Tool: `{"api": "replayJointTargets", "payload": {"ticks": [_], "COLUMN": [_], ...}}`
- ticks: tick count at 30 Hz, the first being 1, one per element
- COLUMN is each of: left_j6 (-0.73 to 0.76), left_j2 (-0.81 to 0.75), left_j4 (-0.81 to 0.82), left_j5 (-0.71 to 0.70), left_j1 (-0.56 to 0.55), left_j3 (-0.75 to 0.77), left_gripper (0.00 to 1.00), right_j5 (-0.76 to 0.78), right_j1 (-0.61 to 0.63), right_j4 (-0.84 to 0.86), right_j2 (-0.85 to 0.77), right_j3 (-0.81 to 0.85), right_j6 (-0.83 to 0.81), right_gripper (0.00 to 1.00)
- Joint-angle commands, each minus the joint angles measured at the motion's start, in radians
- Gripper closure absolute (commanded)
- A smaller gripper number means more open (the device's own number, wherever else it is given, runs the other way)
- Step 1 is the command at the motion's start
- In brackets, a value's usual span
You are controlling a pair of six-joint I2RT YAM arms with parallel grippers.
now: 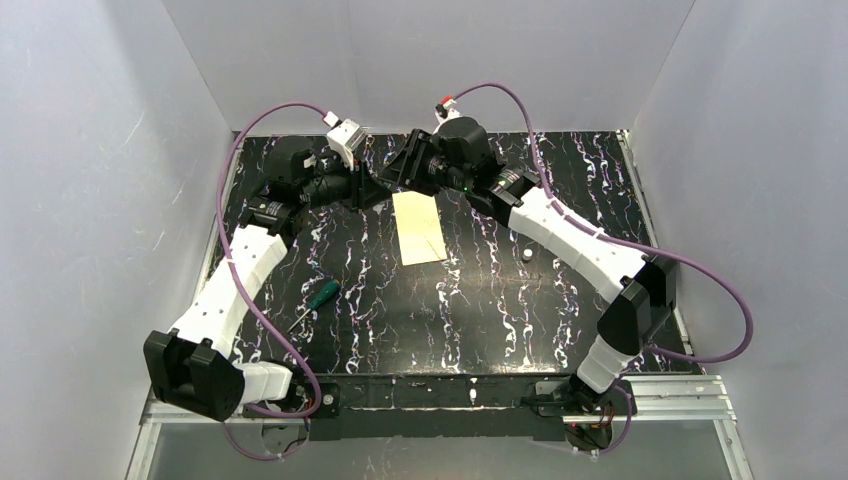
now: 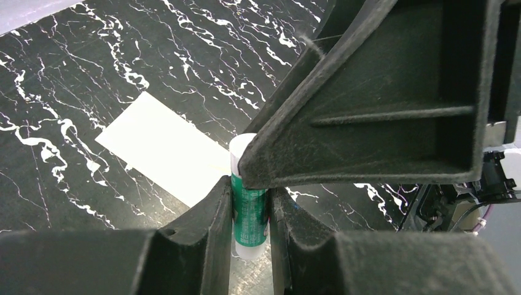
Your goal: Place the letter into the envelope and seal it
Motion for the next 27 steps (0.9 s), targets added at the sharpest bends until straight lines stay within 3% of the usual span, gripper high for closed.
{"api": "replayJointTargets", "payload": {"ticks": [1, 2, 4, 6, 10, 14, 19, 22, 27], "left_j6": [0.017, 0.017, 0.016, 0.017, -0.024, -0.160, -0.468, -0.484, -0.486], "left_j2": [-0.003, -0.002, -0.006, -0.016, -0.016, -0.018, -0.025, -0.034, -0.060], "left_j4": [-0.005, -0.008, -0.022, -0.051, -0.151, -0.085, 0.247, 0.244, 0.250], "left_j5": [0.049, 0.054, 0.083, 0.136, 0.343, 0.542, 0.724, 0.770, 0.774], "left_j1": [0.000, -0.001, 0.000, 0.003, 0.022, 0.028, 0.028, 0.023, 0.016], "left_j3": [0.050, 0.052, 0.053, 0.053, 0.103, 0.115, 0.069, 0.105, 0.120], "left_gripper": [1.00, 1.00, 1.00, 1.00, 1.00, 1.00, 1.00, 1.00, 1.00], "right_j5": [-0.049, -0.048, -0.051, -0.072, -0.150, -0.406, -0.748, -0.899, -0.996], "right_j1": [0.007, 0.008, 0.008, 0.008, 0.001, -0.034, -0.102, -0.102, -0.101], "right_j4": [0.025, 0.028, 0.042, 0.094, 0.211, 0.406, 0.543, 0.605, 0.789], "right_j2": [0.016, 0.015, 0.011, -0.012, -0.121, -0.272, -0.329, -0.311, -0.295], "right_j3": [0.045, 0.045, 0.043, 0.020, -0.082, -0.251, -0.272, -0.259, -0.277], "right_j6": [-0.018, -0.021, -0.045, -0.085, -0.253, -0.367, -0.332, -0.277, -0.155], "right_gripper": [0.51, 0.60, 0.88, 0.99, 0.99, 0.99, 0.99, 0.99, 0.99]}}
